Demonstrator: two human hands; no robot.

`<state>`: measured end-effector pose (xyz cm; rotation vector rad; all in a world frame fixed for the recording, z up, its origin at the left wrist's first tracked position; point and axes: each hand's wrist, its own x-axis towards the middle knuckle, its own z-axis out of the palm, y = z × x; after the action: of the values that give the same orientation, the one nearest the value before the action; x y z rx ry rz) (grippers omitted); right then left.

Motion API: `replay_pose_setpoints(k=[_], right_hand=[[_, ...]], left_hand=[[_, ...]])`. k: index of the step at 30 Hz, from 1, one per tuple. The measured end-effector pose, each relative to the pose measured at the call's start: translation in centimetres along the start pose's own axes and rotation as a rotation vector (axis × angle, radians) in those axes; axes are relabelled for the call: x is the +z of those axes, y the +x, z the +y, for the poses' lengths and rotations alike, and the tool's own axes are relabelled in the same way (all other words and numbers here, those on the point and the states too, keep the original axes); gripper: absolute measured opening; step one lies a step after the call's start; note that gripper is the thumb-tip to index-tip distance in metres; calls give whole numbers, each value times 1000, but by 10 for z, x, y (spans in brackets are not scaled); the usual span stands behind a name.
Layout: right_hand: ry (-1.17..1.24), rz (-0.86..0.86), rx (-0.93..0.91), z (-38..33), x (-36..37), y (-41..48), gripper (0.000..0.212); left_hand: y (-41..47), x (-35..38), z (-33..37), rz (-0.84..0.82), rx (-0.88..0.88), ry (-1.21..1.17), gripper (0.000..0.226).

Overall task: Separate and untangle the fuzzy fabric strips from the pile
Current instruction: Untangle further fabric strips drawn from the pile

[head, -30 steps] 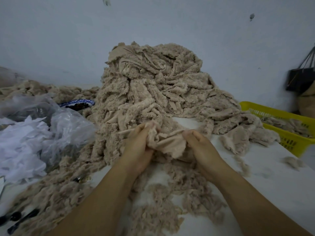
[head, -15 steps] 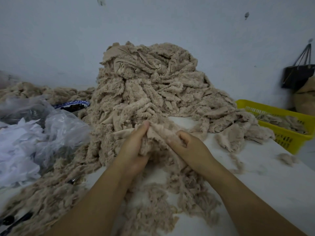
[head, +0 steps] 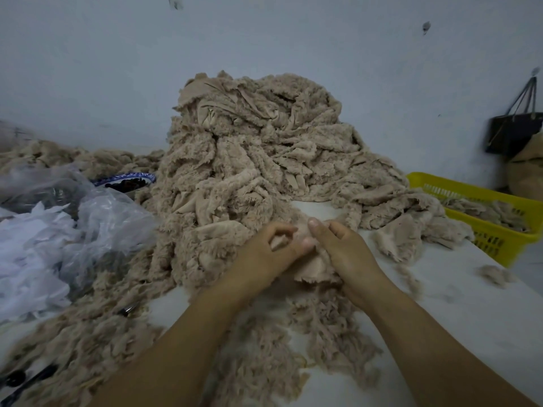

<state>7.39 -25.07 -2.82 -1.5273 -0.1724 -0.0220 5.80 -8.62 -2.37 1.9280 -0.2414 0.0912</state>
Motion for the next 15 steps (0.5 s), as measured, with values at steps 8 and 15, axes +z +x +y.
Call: replay_pose_setpoints(k=[8,15], right_hand=[[-4,82,-38,-6,6,2,63],[210,221,0,-13,-12,5,45]], left_hand=[[4,-3,5,82,-196,-568,36],[12,-35,1,248,-243,-1009,34]])
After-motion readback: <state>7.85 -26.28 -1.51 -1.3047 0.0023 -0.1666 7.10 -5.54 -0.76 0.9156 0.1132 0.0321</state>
